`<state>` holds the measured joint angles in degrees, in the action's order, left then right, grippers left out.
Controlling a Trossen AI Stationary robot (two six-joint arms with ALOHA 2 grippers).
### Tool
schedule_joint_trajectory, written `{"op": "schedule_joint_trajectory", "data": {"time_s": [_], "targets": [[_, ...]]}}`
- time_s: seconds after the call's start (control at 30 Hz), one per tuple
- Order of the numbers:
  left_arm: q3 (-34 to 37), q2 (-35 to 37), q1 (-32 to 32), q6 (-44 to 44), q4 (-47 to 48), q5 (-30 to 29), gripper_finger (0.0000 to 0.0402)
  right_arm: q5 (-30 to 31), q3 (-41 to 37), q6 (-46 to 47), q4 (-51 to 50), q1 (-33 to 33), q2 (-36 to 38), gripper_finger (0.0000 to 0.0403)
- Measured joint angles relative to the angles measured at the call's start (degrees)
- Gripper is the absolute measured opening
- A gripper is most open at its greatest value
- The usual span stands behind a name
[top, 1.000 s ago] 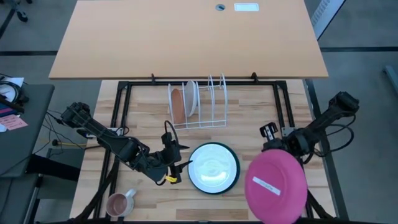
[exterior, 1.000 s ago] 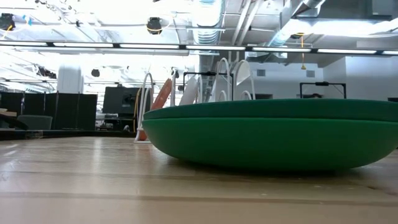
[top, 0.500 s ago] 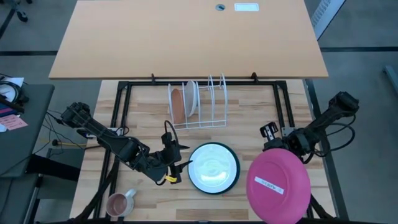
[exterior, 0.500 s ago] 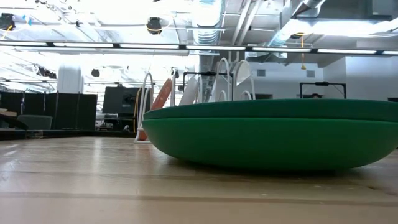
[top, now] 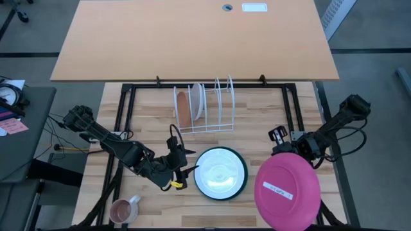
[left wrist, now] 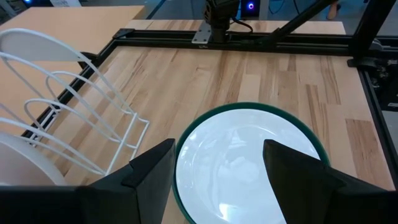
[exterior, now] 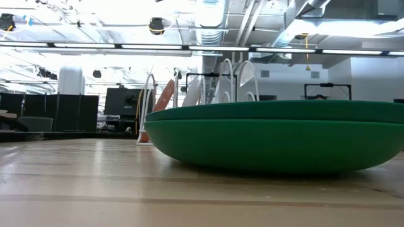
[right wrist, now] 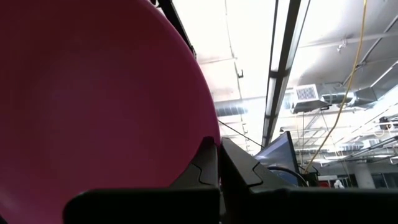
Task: Sort dishes
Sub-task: Put the pink plate in the dish rack
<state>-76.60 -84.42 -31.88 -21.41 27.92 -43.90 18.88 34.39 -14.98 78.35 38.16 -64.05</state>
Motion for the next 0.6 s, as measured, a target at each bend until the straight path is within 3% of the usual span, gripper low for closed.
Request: {"op": "schedule_joint_trajectory", "data": {"time_s": [0.27, 0.4, 0.5, 0.6], "targets": [[0.0, 0.0, 0.0, 0.1, 0.0, 0.0, 0.0237, 1.2, 0.0, -2.0, 1.2, 0.1, -0.1, 0.0002], [0.0, 0.0, -0.3, 2.7, -0.7, 0.0, 0.0237, 6.1, 0.1, -3.9, 1.0, 0.1, -1.0, 0.0002], [0.0, 0.0, -2.2, 12.4, -7.2, 0.0, 0.0237, 9.6, 0.1, -5.0, 0.5, 0.0, -0.9, 0.0002], [0.0, 0.0, -7.0, 28.5, -21.5, -0.6, 0.0236, 12.3, 0.1, -6.6, -0.3, 0.1, -0.9, 0.0002]]}}
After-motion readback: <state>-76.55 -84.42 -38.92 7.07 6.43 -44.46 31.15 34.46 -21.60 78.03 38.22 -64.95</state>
